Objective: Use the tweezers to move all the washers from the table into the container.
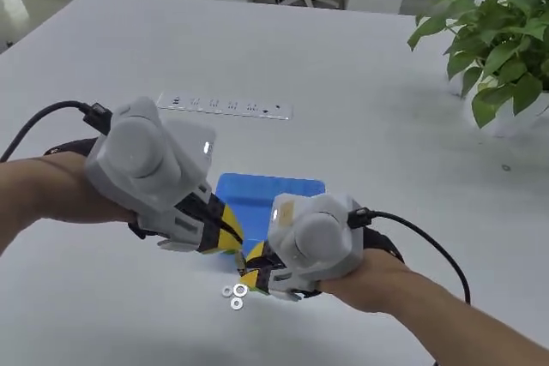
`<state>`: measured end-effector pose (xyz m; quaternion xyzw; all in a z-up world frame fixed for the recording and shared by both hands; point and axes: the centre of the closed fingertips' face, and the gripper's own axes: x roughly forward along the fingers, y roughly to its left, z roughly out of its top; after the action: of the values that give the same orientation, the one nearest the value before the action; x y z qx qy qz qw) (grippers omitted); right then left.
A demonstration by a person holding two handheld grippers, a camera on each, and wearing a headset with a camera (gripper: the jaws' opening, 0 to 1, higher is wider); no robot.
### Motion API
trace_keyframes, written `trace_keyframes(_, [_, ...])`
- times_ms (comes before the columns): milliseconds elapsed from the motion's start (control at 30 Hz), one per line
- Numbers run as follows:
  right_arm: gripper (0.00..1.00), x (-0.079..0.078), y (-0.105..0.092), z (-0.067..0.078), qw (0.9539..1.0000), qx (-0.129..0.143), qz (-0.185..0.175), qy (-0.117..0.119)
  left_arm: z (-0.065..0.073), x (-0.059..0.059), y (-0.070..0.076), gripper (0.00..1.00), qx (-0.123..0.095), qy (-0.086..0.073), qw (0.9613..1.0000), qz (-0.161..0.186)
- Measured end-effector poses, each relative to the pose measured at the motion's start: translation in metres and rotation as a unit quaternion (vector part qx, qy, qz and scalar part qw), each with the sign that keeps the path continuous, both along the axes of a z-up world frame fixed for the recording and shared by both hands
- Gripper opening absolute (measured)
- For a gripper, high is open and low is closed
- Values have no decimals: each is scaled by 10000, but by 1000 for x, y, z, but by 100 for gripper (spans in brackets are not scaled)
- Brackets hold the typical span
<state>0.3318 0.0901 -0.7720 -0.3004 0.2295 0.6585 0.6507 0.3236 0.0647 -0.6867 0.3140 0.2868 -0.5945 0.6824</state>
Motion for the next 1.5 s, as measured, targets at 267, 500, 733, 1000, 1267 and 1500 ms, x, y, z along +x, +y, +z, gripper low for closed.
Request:
trace_keyframes(267, [11, -9, 3, -7, 9999, -7, 60, 109, -8, -7, 3, 5, 39, 110, 9999, 32])
trace_keyframes(500, [11, -16, 4, -13, 9998, -20, 100, 198, -13, -12, 4, 5, 59, 187, 9998, 62])
trace_keyframes(733, [11, -21, 5, -18, 9996, -18, 102, 281, -18, -16, 4, 5, 101, 252, 9996, 52])
trace_keyframes(1000, [11, -22, 6, -22, 9993, -21, 87, 351, -24, -17, 5, 5, 141, 303, 9994, 48])
trace_keyframes(1267, [12, -22, 7, -24, 9993, -3, 87, 371, -25, -14, 4, 5, 97, 324, 9994, 78])
trace_keyframes(1500, [10, -22, 7, -24, 9991, -14, 52, 427, -26, -14, 3, 5, 83, 347, 9993, 86])
